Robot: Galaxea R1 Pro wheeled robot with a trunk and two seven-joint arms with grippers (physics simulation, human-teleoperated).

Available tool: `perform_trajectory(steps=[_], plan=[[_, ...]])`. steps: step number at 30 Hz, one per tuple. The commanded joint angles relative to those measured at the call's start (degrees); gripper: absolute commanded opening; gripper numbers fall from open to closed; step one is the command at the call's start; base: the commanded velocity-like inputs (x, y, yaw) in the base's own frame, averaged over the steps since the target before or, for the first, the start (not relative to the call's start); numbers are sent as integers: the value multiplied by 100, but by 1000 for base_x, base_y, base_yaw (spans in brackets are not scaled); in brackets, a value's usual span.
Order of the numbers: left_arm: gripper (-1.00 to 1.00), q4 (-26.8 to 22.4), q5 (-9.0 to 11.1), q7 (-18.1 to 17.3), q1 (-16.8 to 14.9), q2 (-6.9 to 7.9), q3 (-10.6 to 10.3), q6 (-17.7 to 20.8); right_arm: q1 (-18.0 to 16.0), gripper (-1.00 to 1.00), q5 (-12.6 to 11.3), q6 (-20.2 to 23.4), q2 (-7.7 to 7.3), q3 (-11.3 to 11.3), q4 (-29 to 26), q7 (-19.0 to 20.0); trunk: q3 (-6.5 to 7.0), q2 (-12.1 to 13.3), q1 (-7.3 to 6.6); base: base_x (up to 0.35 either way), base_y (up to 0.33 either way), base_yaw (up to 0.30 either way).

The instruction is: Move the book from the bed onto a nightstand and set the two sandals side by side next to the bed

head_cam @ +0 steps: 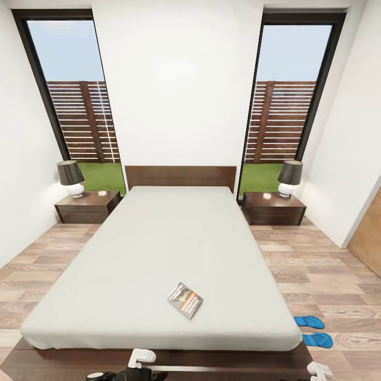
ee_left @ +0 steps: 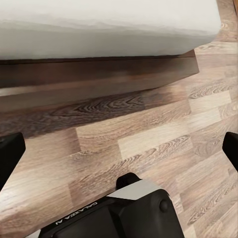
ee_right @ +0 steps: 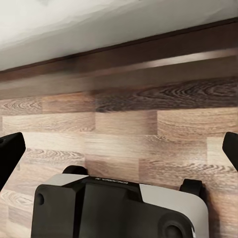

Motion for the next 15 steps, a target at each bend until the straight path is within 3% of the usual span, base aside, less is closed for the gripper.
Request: perform_trajectory(steps=[1, 8, 12, 14, 15], plan=[[100, -12, -35, -33, -3, -3, 49, 48, -4, 100, -55, 60, -2, -9, 0, 20, -13, -13, 4, 0, 0, 0], [100, -56, -28, -134, -3, 18, 69, 60, -4, 100, -69, 60, -2, -12, -6, 32, -13, -13, 4, 0, 0, 0], [100, -381, 5, -192, -57, -1, 80, 170, -4, 100, -70, 60, -2, -13, -7, 37, -13, -13, 4, 0, 0, 0], [100, -762, 109, -200, -106, -21, 82, 511, -4, 100, -70, 60, -2, -13, -7, 36, -13, -13, 4, 0, 0, 0], [100, -1208, 249, -203, -193, -73, 81, 1005, -4, 100, -70, 60, -2, -13, -8, 34, -13, -13, 4, 0, 0, 0]])
